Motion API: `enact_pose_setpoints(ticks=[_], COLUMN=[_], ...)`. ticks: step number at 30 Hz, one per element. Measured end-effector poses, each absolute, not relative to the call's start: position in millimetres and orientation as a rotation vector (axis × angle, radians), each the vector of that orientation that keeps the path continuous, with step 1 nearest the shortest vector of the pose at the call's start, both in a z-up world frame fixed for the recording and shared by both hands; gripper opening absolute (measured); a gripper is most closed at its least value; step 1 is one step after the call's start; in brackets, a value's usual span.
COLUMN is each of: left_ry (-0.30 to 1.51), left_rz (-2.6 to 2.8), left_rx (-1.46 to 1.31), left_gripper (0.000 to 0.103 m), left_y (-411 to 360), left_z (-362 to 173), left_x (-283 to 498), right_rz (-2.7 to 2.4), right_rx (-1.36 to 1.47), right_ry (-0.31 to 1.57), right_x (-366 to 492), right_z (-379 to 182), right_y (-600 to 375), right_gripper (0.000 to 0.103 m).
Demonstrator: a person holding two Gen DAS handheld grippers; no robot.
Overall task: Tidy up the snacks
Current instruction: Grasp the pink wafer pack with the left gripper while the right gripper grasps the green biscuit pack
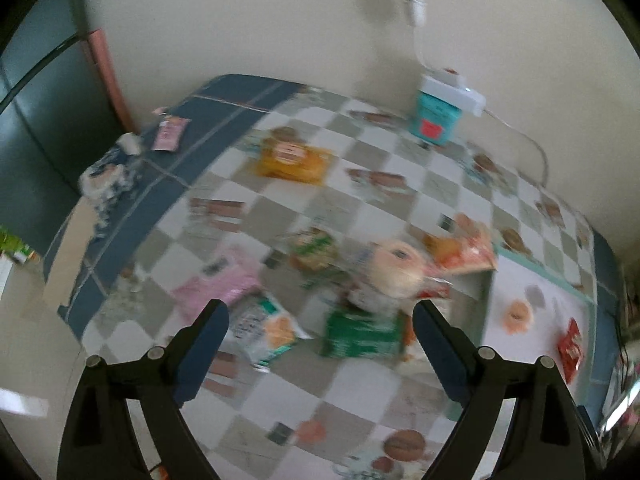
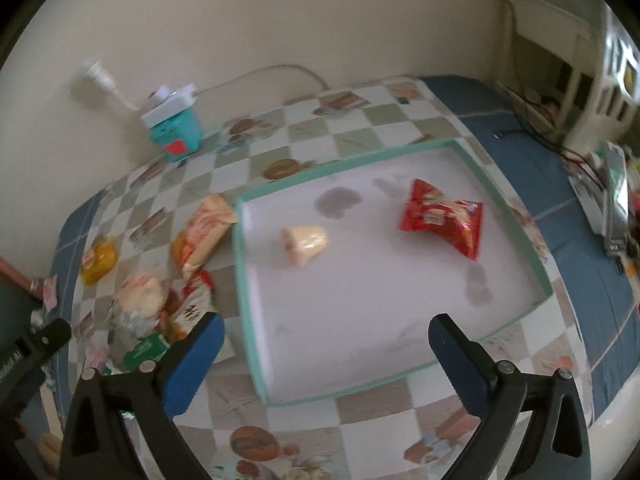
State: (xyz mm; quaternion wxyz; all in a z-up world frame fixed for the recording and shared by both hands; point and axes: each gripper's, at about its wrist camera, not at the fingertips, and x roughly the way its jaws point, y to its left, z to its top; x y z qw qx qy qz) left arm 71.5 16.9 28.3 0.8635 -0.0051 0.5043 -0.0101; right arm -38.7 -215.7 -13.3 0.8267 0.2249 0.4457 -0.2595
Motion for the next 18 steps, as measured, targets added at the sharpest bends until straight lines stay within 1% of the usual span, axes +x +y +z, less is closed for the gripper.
enact_pose_setpoints(ticks=[9,18], left_ry=[1.033,1.078], left_rz=[0.132,0.237], left_rx=[-0.103,-0.183], left_gripper=[0.093,0.093], left_y=[99,161], left_z=[32,10], left_x=[86,96], right_rz=[-0.468,-0.387], right_rx=[0.470,0.475], right_ry=[0.965,1.018], right_x=[-12,14], right_z=[-22,-42], right_y=[-179,-140], right_gripper=[0.103,0.103])
